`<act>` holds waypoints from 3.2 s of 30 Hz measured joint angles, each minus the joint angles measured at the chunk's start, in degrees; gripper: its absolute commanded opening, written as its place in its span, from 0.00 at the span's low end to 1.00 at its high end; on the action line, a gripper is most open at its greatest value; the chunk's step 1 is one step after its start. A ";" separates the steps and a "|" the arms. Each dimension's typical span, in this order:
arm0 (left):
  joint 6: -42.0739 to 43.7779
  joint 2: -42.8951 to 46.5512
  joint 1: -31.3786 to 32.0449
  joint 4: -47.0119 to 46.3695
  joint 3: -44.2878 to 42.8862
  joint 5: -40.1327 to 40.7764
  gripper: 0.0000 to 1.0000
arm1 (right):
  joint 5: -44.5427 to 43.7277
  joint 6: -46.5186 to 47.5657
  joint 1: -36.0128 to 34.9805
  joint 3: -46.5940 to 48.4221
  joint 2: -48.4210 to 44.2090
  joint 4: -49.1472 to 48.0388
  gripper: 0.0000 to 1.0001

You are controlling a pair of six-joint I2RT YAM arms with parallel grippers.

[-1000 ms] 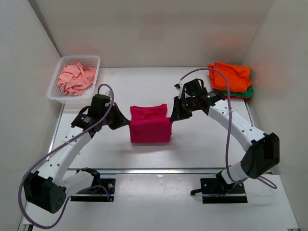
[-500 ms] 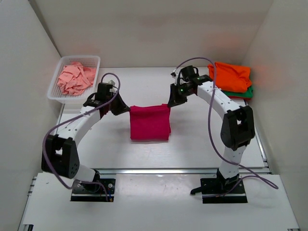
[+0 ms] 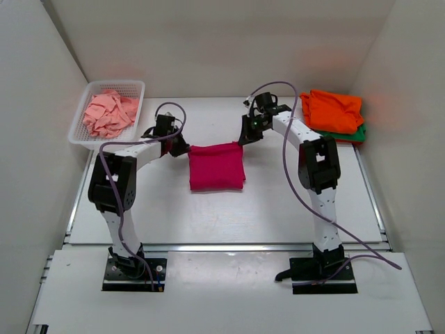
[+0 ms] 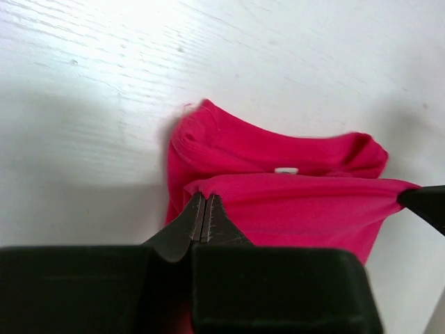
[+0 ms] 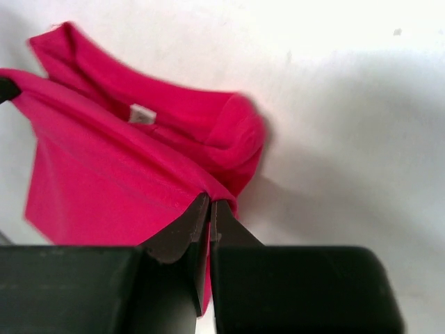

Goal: Fold and stack the t-shirts
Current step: Fold the long partially folded tshirt into a neat square, then put the neatly folded tshirt into the corner of the board with the right arm

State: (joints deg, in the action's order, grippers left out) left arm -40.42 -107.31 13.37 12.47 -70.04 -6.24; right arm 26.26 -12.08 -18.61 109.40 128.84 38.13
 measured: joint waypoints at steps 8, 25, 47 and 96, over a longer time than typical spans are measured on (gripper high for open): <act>-0.63 -5.79 -0.24 -3.82 -0.22 5.33 0.07 | -2.27 0.74 -1.27 11.89 12.87 0.28 0.41; -1.11 -8.44 -3.02 -5.51 -2.14 6.69 0.28 | -6.93 0.09 -3.52 -11.93 -4.35 -6.93 0.99; -0.66 -8.44 -3.17 -6.34 -1.90 5.27 0.42 | -2.01 -7.13 -10.14 -12.20 -0.33 -10.99 0.00; 4.04 -3.65 -2.58 -1.81 2.25 2.25 0.49 | -13.33 29.88 31.87 15.74 -3.89 -3.87 0.00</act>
State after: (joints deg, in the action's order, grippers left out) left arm -36.38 -110.96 10.79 10.66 -67.79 -3.99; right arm 12.93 17.80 13.26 125.14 124.95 34.26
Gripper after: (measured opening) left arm 0.482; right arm 0.119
